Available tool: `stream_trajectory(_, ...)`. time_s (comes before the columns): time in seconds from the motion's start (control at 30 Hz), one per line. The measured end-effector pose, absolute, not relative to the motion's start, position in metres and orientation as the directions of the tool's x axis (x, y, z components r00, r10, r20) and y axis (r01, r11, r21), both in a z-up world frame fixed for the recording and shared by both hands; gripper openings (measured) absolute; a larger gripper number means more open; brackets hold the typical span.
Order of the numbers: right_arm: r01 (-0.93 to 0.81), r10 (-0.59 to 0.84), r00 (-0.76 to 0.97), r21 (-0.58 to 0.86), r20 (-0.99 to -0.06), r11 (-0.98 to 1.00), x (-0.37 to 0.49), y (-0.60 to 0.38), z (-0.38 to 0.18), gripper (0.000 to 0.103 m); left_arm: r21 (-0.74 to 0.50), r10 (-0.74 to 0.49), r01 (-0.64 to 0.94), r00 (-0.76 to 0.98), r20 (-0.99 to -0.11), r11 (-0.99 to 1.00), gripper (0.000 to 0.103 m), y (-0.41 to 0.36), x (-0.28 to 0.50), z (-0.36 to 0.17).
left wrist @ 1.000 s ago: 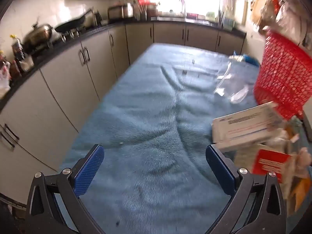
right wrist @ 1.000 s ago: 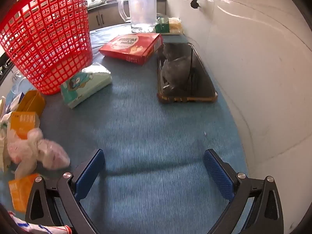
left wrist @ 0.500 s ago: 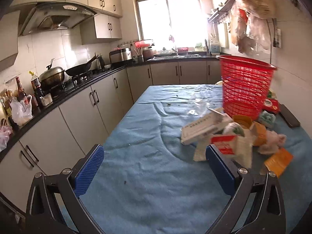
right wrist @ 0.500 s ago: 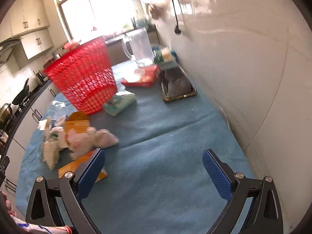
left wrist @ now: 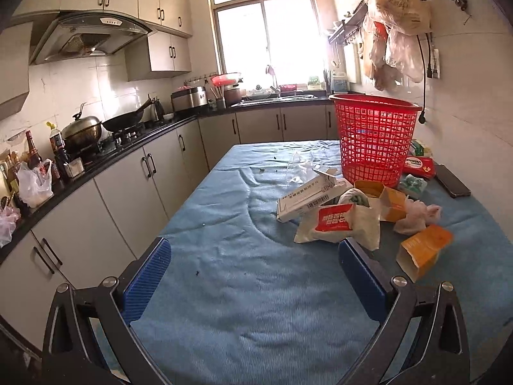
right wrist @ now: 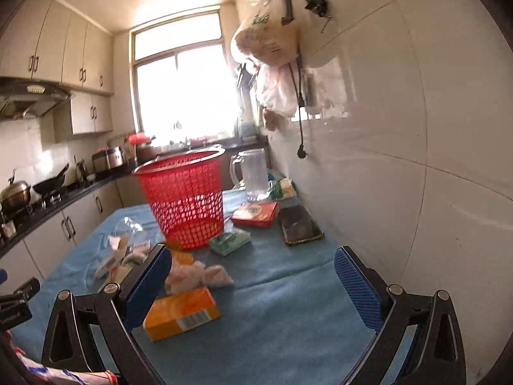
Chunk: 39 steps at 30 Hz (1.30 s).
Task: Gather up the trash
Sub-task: 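Move both tools toward the pile of trash beside the red basket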
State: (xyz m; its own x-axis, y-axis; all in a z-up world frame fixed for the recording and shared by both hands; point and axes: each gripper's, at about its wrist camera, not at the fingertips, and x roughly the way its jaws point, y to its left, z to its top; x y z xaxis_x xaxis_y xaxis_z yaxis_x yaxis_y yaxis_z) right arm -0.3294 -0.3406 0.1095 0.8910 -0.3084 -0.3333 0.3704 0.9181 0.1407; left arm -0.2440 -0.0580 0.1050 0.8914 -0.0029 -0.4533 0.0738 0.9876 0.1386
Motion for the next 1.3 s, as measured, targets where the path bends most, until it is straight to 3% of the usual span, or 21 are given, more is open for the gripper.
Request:
stream_trajectory(0.6,0.313,-0.233,0.901,0.175,-0.367,0.933,-0.343,-0.324,0.108,0.103,0.146,0.027,0.039,0.906,-0.422,0.989,0.103,-0.05,-0.268,0.108)
stream_trajectory(0.83,0.226,-0.155,0.92,0.164,-0.36,0.96,-0.323,-0.32,0.116,0.103,0.147,0.059,0.009,0.891,-0.451,0.989,0.103,-0.044,-0.261,0.104)
stream_trajectory(1.3,0.204,-0.097,0.877,0.182,-0.47,0.962,-0.292,-0.324,0.081,0.103,0.16,0.054,0.035,0.853,-0.519,0.986,0.103,-0.054,-0.233,0.085)
